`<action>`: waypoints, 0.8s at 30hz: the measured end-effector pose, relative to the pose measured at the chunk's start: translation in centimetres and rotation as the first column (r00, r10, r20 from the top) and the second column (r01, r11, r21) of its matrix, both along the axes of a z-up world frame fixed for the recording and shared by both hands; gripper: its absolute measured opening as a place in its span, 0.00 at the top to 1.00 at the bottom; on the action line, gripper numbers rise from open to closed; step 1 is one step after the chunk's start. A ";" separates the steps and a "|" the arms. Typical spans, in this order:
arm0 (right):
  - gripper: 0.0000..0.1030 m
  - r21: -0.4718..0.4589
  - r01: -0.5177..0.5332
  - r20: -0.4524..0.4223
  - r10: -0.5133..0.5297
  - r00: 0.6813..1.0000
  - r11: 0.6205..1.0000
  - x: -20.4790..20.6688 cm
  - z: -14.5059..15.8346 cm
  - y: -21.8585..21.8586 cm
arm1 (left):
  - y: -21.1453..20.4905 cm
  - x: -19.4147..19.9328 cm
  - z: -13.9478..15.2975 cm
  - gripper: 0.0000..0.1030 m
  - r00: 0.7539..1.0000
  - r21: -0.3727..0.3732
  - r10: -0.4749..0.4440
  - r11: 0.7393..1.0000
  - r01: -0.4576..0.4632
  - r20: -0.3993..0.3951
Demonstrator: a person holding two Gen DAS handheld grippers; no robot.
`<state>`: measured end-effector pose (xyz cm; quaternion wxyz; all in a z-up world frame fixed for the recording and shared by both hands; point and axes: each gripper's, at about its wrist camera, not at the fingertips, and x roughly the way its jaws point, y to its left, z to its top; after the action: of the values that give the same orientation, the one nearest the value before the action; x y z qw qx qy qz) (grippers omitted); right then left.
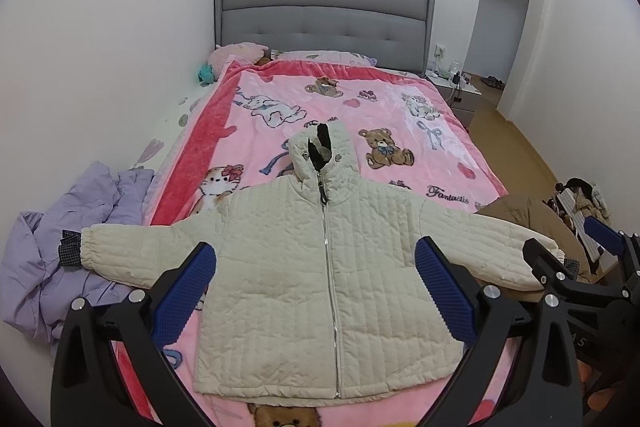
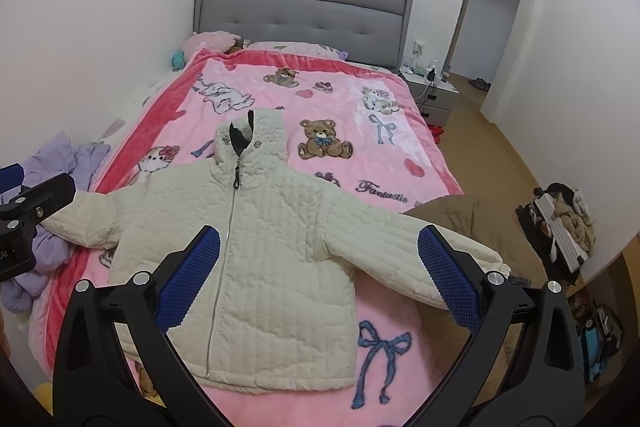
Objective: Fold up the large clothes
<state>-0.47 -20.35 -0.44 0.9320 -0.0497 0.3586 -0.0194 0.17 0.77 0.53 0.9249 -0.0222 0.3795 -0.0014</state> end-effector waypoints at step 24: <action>0.08 -0.003 -0.011 -0.009 0.011 1.000 1.000 0.0 -0.6 0.2 | -0.3 -0.1 -0.6 0.05 1.000 -0.002 0.001 1.000 -0.001 0.000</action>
<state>-0.45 -20.12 -1.05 0.9303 -0.0534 0.3626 -0.0146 0.06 0.48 -0.04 0.9250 -0.0231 0.3794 -0.0013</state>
